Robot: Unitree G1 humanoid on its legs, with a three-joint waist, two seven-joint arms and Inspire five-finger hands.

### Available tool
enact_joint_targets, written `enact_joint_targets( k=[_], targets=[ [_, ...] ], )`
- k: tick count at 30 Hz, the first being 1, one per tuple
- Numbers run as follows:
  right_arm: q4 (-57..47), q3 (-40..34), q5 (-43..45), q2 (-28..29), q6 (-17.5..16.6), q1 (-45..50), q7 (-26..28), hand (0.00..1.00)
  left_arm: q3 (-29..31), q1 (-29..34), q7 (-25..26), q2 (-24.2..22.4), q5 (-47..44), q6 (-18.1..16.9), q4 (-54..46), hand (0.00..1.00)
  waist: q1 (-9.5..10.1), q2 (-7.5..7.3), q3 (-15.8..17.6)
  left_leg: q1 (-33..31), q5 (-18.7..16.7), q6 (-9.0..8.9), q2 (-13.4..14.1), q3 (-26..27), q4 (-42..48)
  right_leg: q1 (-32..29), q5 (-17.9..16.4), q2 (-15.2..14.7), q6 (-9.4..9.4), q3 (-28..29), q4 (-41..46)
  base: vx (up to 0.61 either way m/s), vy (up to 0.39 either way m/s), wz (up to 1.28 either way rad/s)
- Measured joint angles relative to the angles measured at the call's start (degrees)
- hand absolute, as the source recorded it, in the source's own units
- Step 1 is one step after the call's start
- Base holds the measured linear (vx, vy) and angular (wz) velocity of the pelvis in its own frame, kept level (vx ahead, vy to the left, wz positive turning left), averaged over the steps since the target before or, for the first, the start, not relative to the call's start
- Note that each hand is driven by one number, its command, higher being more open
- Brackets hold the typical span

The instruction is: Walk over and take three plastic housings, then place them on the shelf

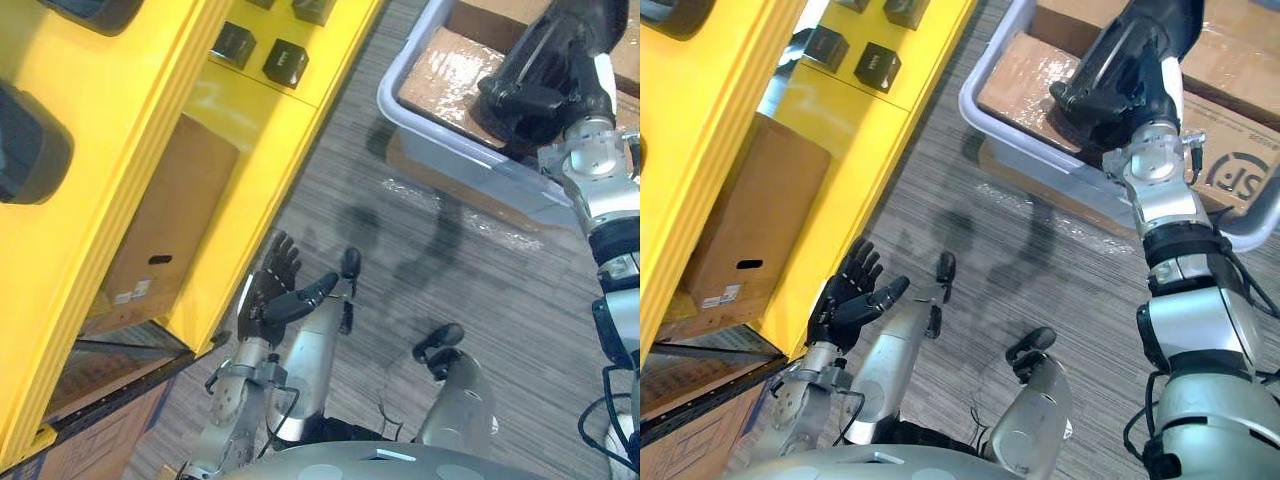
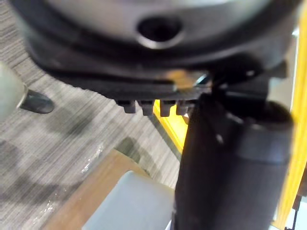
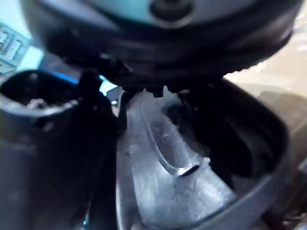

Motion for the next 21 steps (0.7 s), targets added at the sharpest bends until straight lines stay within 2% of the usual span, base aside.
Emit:
enact_joint_targets(
  k=[1,2,6,9,14,16,21],
  targets=[
    [-1.0,-0.3,-0.1,0.1,1.3,0.7,0.0,1.00,0.4,0.6,0.4,0.0,0.1,0.8,-0.7,1.00,-0.62,-1.08,0.0,0.0,-0.1,0.16,0.1,0.6,0.0,0.0,0.8,0.2,0.12,0.4,-0.8,0.03,0.042,-0.23],
    [-1.5,-0.9,-0.1,0.1,2.2,1.2,0.0,1.00,0.4,0.6,0.6,0.0,0.3,1.0,-0.7,1.00,-0.77,-1.45,0.1,0.0,-0.2,0.28,0.2,1.0,0.1,0.0,1.3,0.4,0.21,0.7,-1.2,0.02,0.038,-0.19],
    [-1.9,-2.3,-2.2,0.1,4.7,2.3,-0.1,1.00,0.9,0.6,0.7,0.0,0.3,2.1,-0.8,1.00,-1.39,-2.01,0.2,0.0,-0.9,0.78,0.5,1.8,1.2,0.2,2.3,0.6,0.34,1.5,-2.1,0.00,0.030,-0.11],
    [-1.9,-2.3,-4.2,0.1,5.6,2.3,-0.5,1.00,2.3,0.6,0.7,0.0,0.4,2.1,-0.8,1.00,-1.95,-2.25,0.3,0.0,-1.0,0.78,0.8,2.3,1.2,0.1,2.8,0.9,0.32,1.9,-2.6,-0.02,0.016,-0.09],
    [-1.9,-2.3,-4.4,0.1,5.2,2.9,-2.9,1.00,3.7,0.6,1.0,0.0,0.6,2.4,-0.8,1.00,-2.12,-2.95,0.8,0.0,-1.0,0.96,1.2,2.7,1.6,0.0,2.9,1.2,0.28,2.1,-2.6,-0.01,-0.001,-0.04],
    [-1.7,-2.3,-6.3,0.1,3.5,2.8,-4.6,1.00,3.7,0.6,0.9,0.0,1.1,2.6,-0.8,1.00,-2.13,-2.96,0.8,0.0,-1.0,1.01,1.3,2.7,1.6,0.0,2.9,1.2,0.30,2.1,-2.6,0.00,0.000,0.00],
    [-1.7,-2.0,-12.5,0.1,-5.5,1.5,-10.9,1.00,3.6,0.6,0.6,0.0,2.4,3.0,-0.8,1.00,-2.09,-2.96,0.8,-0.1,-1.0,1.02,1.3,2.7,1.6,0.0,3.2,1.2,0.75,2.0,-2.6,0.00,0.000,0.00]
  ],
)
